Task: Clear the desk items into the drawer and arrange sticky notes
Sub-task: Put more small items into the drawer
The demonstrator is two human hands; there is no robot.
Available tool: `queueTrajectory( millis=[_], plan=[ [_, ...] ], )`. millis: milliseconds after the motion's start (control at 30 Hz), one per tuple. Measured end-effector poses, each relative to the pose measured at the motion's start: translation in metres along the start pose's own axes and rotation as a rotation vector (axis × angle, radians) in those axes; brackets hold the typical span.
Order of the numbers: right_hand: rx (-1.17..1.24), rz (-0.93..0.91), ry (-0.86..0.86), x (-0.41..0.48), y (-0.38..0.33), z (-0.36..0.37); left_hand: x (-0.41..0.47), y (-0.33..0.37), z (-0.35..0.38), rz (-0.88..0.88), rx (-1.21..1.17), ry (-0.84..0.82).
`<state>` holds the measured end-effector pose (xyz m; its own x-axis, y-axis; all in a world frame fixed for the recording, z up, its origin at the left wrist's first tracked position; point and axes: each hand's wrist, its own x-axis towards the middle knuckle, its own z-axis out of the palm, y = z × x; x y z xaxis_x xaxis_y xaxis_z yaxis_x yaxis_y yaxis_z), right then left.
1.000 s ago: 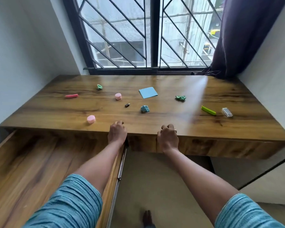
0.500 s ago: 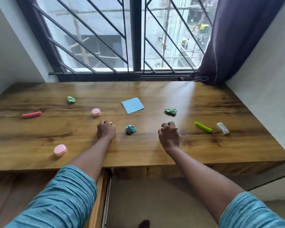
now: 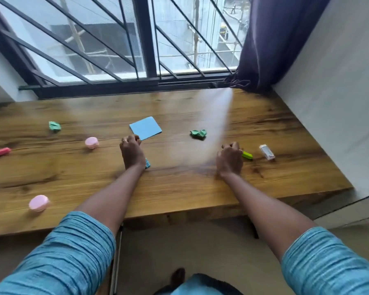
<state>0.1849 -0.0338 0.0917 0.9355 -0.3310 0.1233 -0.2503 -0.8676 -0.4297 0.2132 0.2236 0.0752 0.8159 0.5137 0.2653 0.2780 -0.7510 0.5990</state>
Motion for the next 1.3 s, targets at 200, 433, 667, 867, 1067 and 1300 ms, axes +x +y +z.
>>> queueTrajectory(
  millis=[200, 433, 667, 867, 1067, 1300],
  plan=[
    [-0.056, 0.114, 0.037, 0.05, 0.071, -0.03, -0.036, 0.075, 0.031, 0.077, -0.082, -0.049],
    [0.06, 0.179, -0.195, 0.069, 0.113, -0.034, -0.097, 0.113, 0.047, 0.046, -0.057, -0.112],
    [0.065, 0.059, -0.167, 0.064, 0.11, -0.054, -0.134, 0.103, 0.029, 0.007, -0.017, -0.118],
    [-0.011, -0.209, -0.122, 0.023, 0.071, -0.052, -0.168, 0.087, -0.006, -0.032, -0.035, -0.071],
    [-0.045, -0.511, -0.153, -0.053, 0.008, -0.039, -0.187, 0.048, -0.057, -0.072, -0.065, -0.005],
    [0.094, -0.701, -0.3, -0.181, -0.079, -0.018, -0.219, -0.055, -0.133, -0.266, -0.101, 0.152]
  ],
)
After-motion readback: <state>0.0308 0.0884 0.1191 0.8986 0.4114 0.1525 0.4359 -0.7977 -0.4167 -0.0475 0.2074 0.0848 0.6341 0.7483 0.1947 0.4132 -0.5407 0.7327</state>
